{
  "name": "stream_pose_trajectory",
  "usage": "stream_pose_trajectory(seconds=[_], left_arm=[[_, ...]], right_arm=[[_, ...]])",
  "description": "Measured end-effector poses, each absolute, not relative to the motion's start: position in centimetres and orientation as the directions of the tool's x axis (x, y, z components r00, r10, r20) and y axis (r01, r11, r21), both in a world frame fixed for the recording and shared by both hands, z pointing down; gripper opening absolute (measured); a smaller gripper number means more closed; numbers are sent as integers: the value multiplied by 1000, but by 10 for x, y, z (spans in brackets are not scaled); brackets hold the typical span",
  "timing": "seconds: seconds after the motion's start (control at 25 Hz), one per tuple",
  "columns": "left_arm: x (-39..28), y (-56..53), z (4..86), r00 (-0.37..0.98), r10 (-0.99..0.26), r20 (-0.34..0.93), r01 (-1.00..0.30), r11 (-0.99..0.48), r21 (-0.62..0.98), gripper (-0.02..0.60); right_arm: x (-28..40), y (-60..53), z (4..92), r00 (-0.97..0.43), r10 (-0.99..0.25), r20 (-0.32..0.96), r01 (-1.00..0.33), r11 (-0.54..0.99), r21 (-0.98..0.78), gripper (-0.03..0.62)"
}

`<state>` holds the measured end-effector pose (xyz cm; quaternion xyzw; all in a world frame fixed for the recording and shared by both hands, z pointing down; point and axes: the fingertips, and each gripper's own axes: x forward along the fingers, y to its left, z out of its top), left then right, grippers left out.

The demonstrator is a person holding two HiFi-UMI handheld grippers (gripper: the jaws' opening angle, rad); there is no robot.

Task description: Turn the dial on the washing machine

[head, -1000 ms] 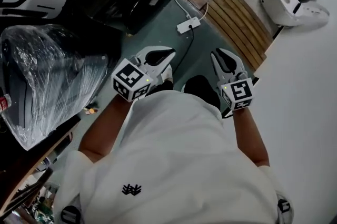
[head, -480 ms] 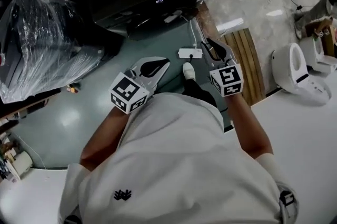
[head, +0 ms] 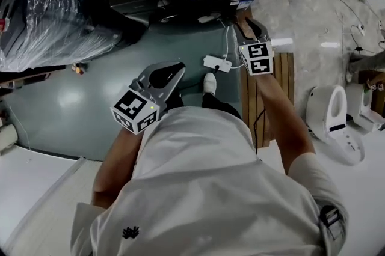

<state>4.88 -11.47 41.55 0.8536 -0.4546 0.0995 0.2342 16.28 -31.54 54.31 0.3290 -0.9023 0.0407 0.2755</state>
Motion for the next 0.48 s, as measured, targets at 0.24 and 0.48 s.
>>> stream_pose_trajectory(seconds=[0.24,0.48], left_arm=[[21,-104,411,493,-758,427,-868,-401,292,60],[-2,-96,413,436,-783,443,-897,-339,285,60]], right_arm=[[150,-373,572,-571,-631,525,-672,727,143,212],[133,-404,580,-538,-658,527,-683,707,184,247]])
